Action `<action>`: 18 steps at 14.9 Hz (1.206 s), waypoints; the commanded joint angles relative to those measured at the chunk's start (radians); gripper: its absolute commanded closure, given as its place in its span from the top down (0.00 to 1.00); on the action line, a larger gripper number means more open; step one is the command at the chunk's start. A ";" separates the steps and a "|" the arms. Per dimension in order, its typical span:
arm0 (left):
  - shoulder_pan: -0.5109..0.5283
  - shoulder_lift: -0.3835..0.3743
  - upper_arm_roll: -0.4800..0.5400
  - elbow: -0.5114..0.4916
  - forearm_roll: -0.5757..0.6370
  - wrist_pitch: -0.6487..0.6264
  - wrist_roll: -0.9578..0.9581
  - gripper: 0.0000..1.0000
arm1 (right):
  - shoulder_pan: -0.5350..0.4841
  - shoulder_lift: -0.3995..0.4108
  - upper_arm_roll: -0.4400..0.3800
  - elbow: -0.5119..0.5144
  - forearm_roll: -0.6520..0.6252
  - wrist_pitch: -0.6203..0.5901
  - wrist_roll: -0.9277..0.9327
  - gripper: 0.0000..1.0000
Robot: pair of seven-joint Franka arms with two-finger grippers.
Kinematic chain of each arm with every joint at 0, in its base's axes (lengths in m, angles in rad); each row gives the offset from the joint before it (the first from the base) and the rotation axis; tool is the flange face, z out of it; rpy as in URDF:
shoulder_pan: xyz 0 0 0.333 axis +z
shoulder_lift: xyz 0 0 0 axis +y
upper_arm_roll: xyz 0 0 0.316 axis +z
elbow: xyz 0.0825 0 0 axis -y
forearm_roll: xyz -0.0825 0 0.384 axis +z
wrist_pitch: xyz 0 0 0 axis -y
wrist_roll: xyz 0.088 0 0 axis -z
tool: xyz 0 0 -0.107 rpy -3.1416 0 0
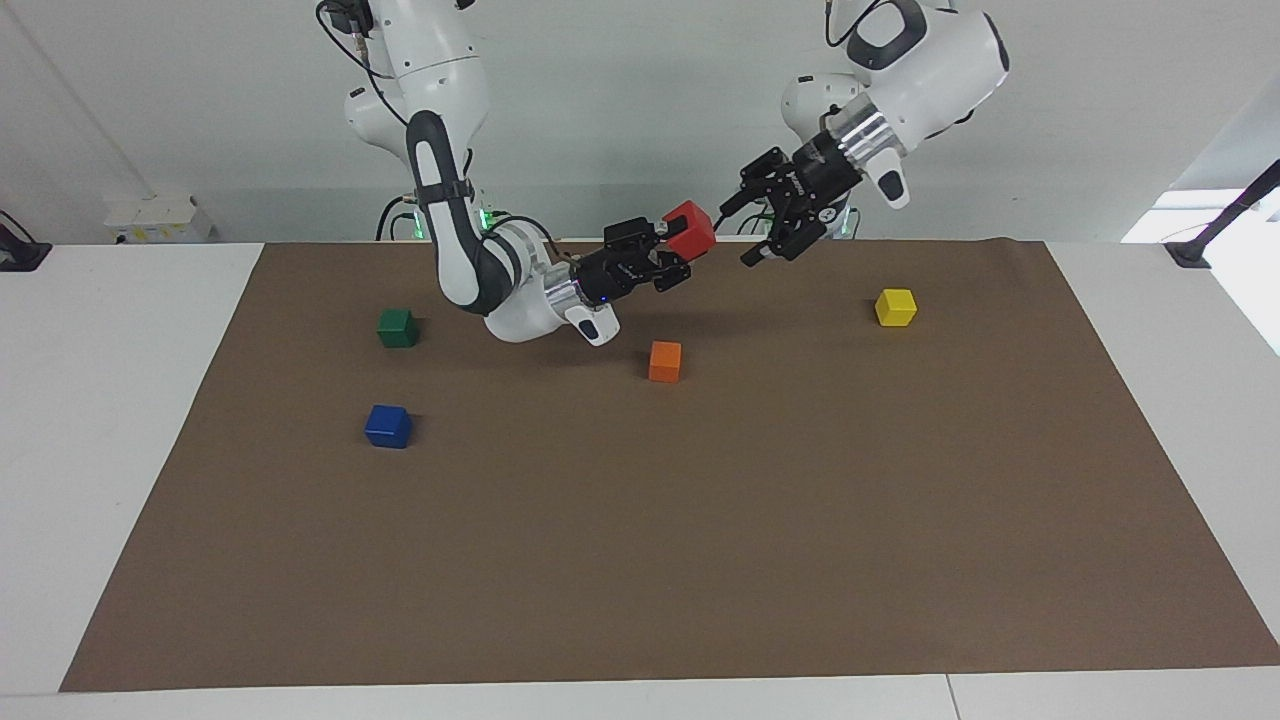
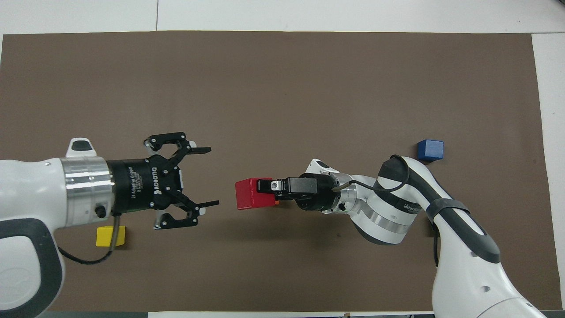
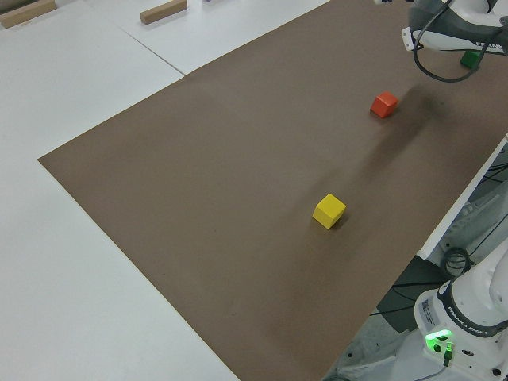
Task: Transfer red block to right arm and stack on blue block
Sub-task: 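Open the left gripper and withdraw it while the right gripper pulls back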
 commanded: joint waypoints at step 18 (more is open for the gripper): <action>0.190 0.152 0.016 0.332 0.849 -0.389 1.303 1.00 | -0.451 -0.352 -0.008 0.165 -1.659 0.425 0.414 0.00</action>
